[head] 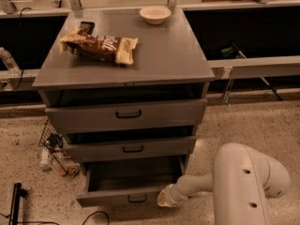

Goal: Close bottom drawer

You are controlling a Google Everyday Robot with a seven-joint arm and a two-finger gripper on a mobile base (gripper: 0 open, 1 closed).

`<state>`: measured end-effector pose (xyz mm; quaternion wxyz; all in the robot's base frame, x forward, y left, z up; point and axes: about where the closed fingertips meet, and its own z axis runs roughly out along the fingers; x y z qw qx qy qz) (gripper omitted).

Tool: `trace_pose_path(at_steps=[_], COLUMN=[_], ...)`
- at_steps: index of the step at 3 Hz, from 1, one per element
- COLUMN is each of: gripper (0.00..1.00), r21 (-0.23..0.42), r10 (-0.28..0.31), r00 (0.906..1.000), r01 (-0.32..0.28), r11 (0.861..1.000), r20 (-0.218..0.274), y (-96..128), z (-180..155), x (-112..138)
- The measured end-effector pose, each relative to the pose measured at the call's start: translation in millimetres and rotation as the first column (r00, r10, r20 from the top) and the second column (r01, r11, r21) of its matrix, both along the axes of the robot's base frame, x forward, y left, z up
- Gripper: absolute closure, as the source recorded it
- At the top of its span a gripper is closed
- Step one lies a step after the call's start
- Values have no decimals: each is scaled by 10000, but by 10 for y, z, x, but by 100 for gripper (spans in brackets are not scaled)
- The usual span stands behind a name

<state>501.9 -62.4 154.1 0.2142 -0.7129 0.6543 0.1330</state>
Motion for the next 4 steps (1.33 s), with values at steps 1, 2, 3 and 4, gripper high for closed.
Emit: trace_pose_path(at_steps=[1, 2, 3, 4], gripper=[100, 100, 100, 100], r21=[1, 21, 85, 165], r10=[1, -72, -210, -222], r00=[10000, 9999, 9993, 9965], r01=[-1, 72, 208, 209], r11=[10000, 10000, 9997, 9996], r20=[0, 134, 300, 802], y=[1, -53, -122, -160], z=[0, -58, -135, -140], x=[-4, 172, 400, 763])
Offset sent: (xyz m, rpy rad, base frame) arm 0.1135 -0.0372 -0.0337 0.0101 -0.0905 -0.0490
